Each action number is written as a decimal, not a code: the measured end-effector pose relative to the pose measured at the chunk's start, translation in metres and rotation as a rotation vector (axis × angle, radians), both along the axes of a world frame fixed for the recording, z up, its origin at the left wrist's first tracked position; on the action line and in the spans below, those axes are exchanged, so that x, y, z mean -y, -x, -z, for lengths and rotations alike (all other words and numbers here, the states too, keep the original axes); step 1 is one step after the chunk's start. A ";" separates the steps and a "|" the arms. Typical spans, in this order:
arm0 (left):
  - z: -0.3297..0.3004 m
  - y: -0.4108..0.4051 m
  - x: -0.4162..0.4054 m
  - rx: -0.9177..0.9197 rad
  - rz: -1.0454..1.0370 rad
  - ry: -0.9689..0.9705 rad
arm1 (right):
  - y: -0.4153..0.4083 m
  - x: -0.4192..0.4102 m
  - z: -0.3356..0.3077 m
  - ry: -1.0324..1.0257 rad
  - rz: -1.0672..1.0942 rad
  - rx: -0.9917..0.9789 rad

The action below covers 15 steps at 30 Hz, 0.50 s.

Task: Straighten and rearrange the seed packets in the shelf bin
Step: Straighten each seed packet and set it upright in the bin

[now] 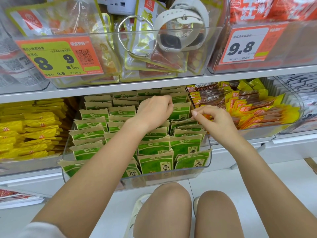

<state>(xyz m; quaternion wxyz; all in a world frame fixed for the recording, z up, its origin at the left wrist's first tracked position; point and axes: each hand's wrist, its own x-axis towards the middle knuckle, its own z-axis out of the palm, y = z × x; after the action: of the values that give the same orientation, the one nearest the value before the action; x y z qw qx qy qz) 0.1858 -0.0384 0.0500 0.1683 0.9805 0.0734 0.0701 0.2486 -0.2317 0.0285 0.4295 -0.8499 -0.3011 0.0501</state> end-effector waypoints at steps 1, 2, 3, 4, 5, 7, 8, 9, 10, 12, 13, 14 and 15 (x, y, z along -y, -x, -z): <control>-0.001 0.001 0.002 0.021 -0.004 -0.001 | 0.001 -0.001 -0.001 0.016 -0.001 0.011; -0.002 0.003 0.004 0.034 0.001 -0.007 | 0.002 -0.002 -0.001 0.031 -0.001 0.011; -0.004 0.005 0.007 0.049 0.016 -0.020 | 0.003 -0.003 -0.003 0.039 0.003 0.008; -0.006 0.008 0.010 0.075 0.035 -0.041 | 0.003 -0.003 -0.003 0.042 0.011 0.010; -0.008 0.011 0.012 0.115 0.052 -0.064 | 0.004 -0.003 -0.004 0.038 0.020 0.016; -0.011 0.017 0.012 0.191 0.060 -0.083 | 0.004 -0.004 -0.004 0.018 0.036 0.031; -0.011 0.018 0.011 0.198 0.054 -0.072 | 0.005 -0.004 -0.004 0.018 0.043 0.033; -0.012 0.020 0.009 0.185 0.048 -0.055 | 0.005 -0.005 -0.004 0.026 0.052 0.025; -0.012 0.022 0.009 0.165 0.044 -0.042 | 0.005 -0.005 -0.003 0.030 0.062 0.011; -0.012 0.025 0.009 0.146 0.049 -0.041 | 0.004 -0.006 -0.004 0.014 0.084 -0.003; -0.012 0.027 0.011 0.152 0.058 -0.046 | 0.005 -0.007 -0.004 0.003 0.091 -0.002; -0.013 0.029 0.012 0.169 0.068 -0.048 | 0.006 -0.007 -0.005 -0.001 0.096 0.006; -0.015 0.032 0.014 0.192 0.076 -0.043 | 0.006 -0.008 -0.005 -0.003 0.100 0.011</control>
<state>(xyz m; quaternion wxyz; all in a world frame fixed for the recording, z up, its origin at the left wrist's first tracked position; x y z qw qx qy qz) 0.1542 -0.0526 0.0649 0.1561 0.9747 0.0182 0.1590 0.2421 -0.2235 0.0331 0.4311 -0.8636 -0.2606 0.0233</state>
